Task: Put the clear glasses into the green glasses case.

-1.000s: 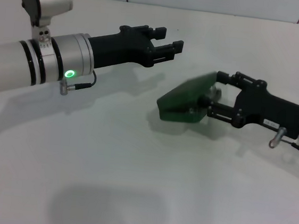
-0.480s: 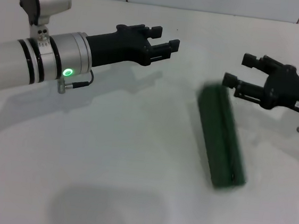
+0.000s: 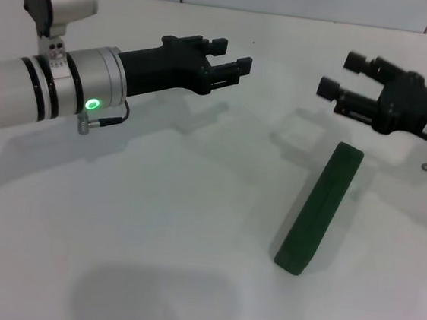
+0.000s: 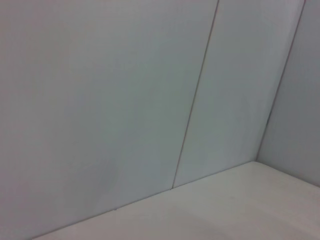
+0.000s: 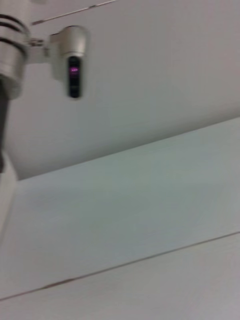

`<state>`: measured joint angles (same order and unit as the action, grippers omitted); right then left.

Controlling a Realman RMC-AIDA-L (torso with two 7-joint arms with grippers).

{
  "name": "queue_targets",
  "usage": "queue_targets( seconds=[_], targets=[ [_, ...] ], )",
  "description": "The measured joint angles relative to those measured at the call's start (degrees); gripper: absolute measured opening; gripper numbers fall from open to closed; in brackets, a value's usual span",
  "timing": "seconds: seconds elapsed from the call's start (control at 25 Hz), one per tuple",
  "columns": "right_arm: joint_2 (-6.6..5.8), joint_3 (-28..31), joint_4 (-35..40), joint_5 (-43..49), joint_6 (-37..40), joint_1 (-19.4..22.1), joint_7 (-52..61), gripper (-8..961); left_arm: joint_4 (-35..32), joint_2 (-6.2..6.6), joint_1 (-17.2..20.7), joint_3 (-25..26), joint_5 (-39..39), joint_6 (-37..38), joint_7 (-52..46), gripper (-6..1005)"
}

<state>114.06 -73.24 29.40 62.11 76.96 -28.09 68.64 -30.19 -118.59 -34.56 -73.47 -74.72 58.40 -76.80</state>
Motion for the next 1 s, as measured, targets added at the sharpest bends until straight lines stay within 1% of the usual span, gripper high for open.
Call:
queue_targets(
  seconds=[0.16, 0.32, 0.36, 0.4, 0.48, 0.52, 0.64, 0.72, 0.76, 0.8, 0.88, 0.92, 0.96, 1.0],
  targets=[
    [0.45, 1.71, 1.41, 0.22, 0.12, 0.82, -0.28, 843, 0.07, 0.04, 0.29, 0.0, 0.0, -0.02, 0.2, 610],
    [0.56, 1.68, 1.63, 0.72, 0.22, 0.99, -1.3, 843, 0.07, 0.04, 0.63, 0.0, 0.0, -0.05, 0.61, 611],
    [-0.23, 1.41, 2.56, 3.73, 1.69, 1.23, -1.03, 843, 0.07, 0.04, 0.67, 0.0, 0.0, -0.05, 0.64, 611],
    [-0.23, 1.41, 2.56, 3.73, 1.69, 1.23, -1.03, 843, 0.07, 0.04, 0.76, -0.01, 0.01, -0.05, 0.66, 611],
    [-2.25, 1.53, 5.0, 10.43, 5.03, 2.0, 1.96, 843, 0.07, 0.05, 0.98, -0.01, 0.01, -0.05, 0.68, 611],
    [-3.05, 1.74, 5.92, 12.94, 6.25, 2.34, 3.37, 843, 0.06, 0.07, 1.11, 0.0, 0.01, -0.05, 0.68, 611],
    [-5.85, 2.79, 7.69, 21.15, 8.63, 3.15, 11.73, 843, -0.03, 0.18, 1.47, 0.0, 0.01, -0.04, 0.68, 611],
    [-6.43, 3.09, 7.8, 25.13, 8.94, 2.73, 15.61, 843, -0.03, 0.24, 1.55, -0.01, 0.01, -0.03, 0.63, 611],
    [-6.51, 3.21, 7.92, 27.91, 8.91, 2.24, 17.55, 843, -0.03, 0.27, 1.56, 0.0, 0.02, -0.02, 0.61, 611],
    [-6.51, 3.21, 7.92, 27.91, 8.91, 2.24, 17.55, 843, -0.03, 0.27, 1.54, -0.01, 0.02, -0.01, 0.6, 611],
    [-5.7, 3.18, 8.08, 34.33, 7.39, 0.21, 21.43, 843, -0.04, 0.28, 1.43, 0.0, 0.02, -0.02, 0.61, 611],
    [-5.25, 3.16, 8.09, 35.9, 6.86, -0.47, 22.16, 843, -0.07, 0.29, 1.38, 0.0, 0.01, -0.02, 0.62, 611],
    [-5.25, 3.16, 8.09, 35.9, 6.86, -0.47, 22.16, 843, -0.08, 0.29, 1.35, 0.0, 0.02, -0.02, 0.64, 611],
    [-4.62, 3.18, 8.12, 37.73, 6.17, -1.43, 22.79, 843, -0.09, 0.29, 1.32, 0.0, 0.02, -0.01, 0.65, 611]
  ],
)
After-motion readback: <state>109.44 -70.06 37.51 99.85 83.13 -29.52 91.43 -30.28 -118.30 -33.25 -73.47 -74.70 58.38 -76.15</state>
